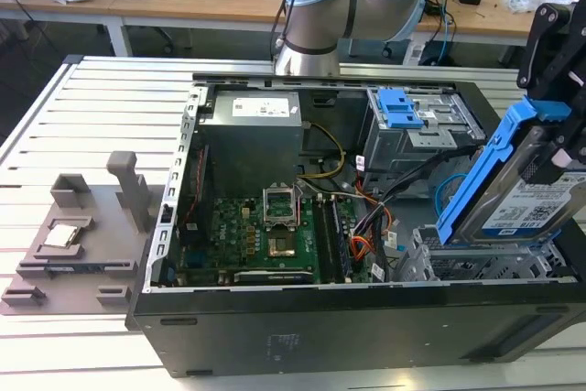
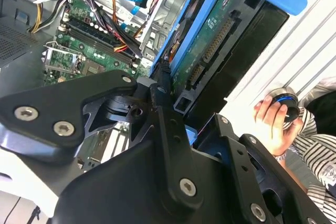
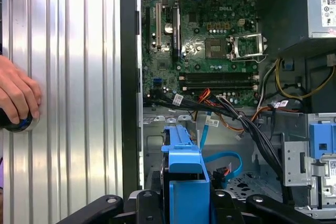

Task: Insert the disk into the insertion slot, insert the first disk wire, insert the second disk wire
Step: 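Insert the disk into the insertion slot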

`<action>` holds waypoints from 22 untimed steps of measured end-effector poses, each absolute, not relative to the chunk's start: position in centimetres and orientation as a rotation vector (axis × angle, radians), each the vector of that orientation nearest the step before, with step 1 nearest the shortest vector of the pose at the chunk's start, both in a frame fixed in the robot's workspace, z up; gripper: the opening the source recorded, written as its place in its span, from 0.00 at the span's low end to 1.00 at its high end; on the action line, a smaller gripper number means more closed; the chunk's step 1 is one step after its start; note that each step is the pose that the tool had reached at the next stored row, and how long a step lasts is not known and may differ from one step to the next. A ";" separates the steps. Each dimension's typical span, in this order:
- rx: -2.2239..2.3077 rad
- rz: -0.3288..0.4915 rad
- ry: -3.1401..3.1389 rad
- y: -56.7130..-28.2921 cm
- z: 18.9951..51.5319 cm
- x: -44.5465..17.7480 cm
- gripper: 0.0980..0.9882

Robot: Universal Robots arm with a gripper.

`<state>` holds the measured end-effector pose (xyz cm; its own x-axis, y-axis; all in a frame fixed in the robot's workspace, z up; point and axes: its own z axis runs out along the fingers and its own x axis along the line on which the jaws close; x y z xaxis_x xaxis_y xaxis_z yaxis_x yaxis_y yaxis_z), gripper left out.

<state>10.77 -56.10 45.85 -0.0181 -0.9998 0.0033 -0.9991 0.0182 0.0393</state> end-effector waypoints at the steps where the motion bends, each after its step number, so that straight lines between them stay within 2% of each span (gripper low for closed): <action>1: 2.180 -0.040 -2.220 -56.1 45.8 10.8 0.30; 22: 2.182 -0.043 -2.221 -55.1 44.0 10.6 0.30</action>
